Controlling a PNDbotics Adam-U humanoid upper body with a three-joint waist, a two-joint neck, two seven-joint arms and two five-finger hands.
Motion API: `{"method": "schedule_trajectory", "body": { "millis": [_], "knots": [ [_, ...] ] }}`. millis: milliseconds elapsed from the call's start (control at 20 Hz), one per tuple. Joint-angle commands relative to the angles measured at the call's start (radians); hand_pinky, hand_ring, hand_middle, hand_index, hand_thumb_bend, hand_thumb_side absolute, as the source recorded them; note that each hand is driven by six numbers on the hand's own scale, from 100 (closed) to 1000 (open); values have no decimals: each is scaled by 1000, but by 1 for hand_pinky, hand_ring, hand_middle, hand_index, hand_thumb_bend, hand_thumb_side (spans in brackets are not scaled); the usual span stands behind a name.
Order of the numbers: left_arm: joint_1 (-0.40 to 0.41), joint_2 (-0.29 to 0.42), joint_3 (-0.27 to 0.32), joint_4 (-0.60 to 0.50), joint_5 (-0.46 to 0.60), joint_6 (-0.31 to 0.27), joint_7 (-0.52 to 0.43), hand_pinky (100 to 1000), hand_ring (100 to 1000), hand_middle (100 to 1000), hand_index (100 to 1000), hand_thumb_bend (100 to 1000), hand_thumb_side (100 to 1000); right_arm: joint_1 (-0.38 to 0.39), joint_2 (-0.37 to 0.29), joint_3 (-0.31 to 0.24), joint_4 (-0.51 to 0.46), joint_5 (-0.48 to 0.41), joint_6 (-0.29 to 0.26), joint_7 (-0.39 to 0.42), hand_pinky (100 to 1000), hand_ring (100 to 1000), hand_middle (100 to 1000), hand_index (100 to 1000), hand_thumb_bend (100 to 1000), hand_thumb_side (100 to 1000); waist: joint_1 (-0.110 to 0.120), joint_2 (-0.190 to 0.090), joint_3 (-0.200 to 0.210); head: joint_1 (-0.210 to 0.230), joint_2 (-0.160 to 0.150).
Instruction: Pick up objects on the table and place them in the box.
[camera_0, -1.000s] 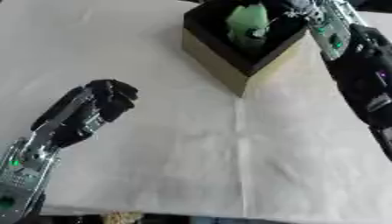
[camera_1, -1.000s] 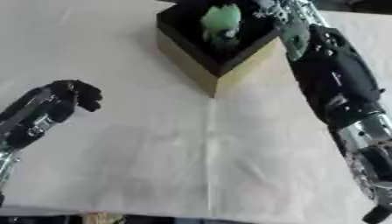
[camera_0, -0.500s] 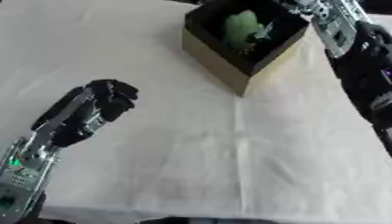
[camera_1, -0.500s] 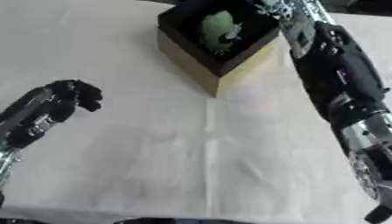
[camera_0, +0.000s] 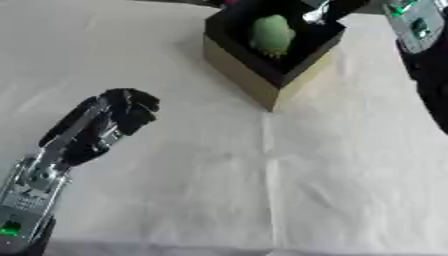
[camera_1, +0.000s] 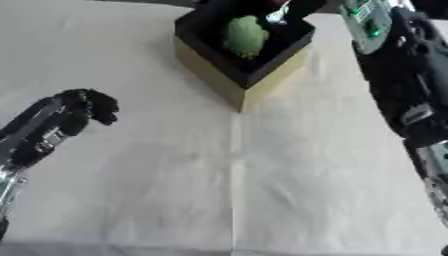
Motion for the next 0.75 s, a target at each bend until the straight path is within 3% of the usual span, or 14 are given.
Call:
{"method": "schedule_trajectory", "body": {
  "millis": [50, 250, 300, 400, 750],
  "knots": [
    [-1, 14, 23, -15, -8, 1, 23, 680, 655, 643, 746, 698, 861, 28, -77, 14, -188, -92, 17, -35, 713, 774, 798, 828, 592, 384, 5, -26, -13, 12, -13],
    [5, 17, 37, -17, -14, 2, 43, 680, 655, 644, 747, 700, 860, 146, -120, 6, -402, -202, 79, -85, 681, 738, 765, 821, 576, 384, 8, -32, -36, 22, -14],
    [7, 17, 41, -18, -16, 2, 49, 679, 655, 644, 747, 700, 859, 183, -128, 0, -453, -230, 100, -103, 671, 724, 755, 816, 611, 369, 9, -33, -41, 25, -15],
    [12, 17, 51, -20, -16, 2, 63, 678, 655, 644, 746, 701, 856, 251, -134, -12, -536, -276, 136, -140, 660, 707, 741, 811, 567, 382, 12, -32, -50, 32, -18],
    [29, 16, 63, -33, -14, -2, 98, 678, 659, 650, 746, 716, 840, 479, -74, -37, -710, -339, 199, -250, 626, 663, 706, 788, 555, 379, 23, -27, -70, 42, -19]
  ]
}}
